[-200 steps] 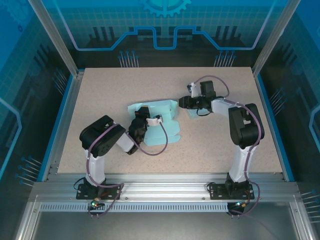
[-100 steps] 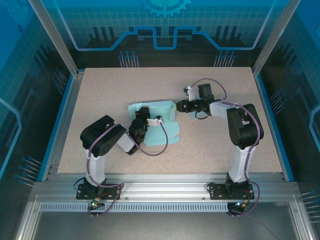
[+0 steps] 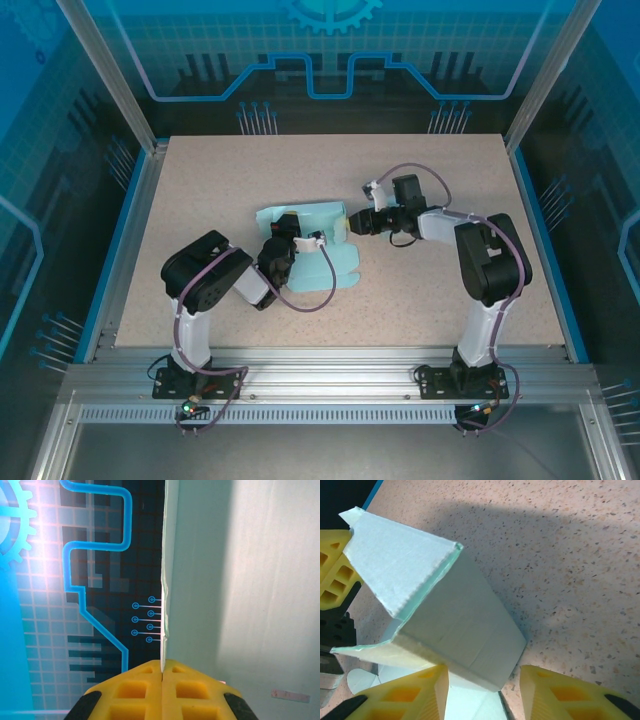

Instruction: Fold the paper box

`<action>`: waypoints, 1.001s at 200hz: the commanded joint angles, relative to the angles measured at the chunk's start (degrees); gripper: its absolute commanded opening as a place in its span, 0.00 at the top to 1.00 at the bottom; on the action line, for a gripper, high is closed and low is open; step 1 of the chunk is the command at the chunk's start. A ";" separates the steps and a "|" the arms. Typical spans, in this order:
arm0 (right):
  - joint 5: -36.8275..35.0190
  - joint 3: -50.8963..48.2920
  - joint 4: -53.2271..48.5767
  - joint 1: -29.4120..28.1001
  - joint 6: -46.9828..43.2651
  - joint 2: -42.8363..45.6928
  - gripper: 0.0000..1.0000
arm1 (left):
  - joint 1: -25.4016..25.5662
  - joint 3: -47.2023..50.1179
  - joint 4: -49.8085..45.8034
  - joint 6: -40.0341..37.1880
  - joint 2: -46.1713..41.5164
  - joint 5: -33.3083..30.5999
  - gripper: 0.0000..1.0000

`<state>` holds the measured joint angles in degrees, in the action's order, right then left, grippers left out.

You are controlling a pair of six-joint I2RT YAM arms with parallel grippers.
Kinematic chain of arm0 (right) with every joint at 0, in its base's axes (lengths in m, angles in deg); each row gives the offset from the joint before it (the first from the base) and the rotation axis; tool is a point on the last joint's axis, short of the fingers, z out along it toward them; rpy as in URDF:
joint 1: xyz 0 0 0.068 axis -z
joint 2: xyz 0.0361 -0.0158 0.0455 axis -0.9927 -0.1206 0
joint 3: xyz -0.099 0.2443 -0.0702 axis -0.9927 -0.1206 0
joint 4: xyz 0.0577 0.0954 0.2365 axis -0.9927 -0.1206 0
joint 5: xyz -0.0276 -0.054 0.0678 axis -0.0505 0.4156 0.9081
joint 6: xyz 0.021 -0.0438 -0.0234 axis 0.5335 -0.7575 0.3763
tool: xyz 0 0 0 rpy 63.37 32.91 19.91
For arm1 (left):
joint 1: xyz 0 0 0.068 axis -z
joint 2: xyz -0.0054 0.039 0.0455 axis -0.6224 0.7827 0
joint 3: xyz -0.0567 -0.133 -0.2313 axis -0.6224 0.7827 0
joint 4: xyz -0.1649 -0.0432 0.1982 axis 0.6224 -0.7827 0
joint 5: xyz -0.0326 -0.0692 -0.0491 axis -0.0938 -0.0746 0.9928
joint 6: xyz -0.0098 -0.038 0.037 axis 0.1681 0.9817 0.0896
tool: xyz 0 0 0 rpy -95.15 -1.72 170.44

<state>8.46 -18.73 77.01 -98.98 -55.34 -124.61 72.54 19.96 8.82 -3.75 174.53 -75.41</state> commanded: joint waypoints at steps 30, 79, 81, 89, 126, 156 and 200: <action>0.32 -1.00 -0.67 -1.63 -2.49 2.13 0.55 | 0.73 -0.74 -1.12 -0.53 1.62 0.69 1.00; -2.73 1.42 -2.19 -2.23 -3.07 0.99 0.49 | 0.77 -0.39 -1.12 -0.89 1.23 0.95 1.00; -2.93 1.67 -2.29 -2.25 -3.17 0.88 0.49 | 0.83 -0.43 -1.12 -0.85 1.26 0.91 1.00; -3.61 2.83 -3.02 -2.53 -3.67 0.36 0.49 | 0.87 -0.40 -1.07 -0.97 1.27 0.95 1.00; -8.74 9.42 -8.25 -4.90 -6.91 -2.66 0.48 | 1.66 -0.74 -1.13 -0.98 1.36 1.20 1.00; -13.72 10.83 -9.24 -6.11 -7.89 -3.58 0.49 | 2.13 -1.27 -1.12 -0.98 1.45 1.30 1.00; -22.26 9.05 -6.84 -7.55 -7.34 -3.62 0.54 | 2.22 -1.92 -1.12 -0.40 1.02 1.35 1.00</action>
<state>-6.97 -9.27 69.33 -105.23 -62.03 -126.84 73.76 19.11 8.41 -3.92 174.73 -75.85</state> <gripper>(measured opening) 0.464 0.055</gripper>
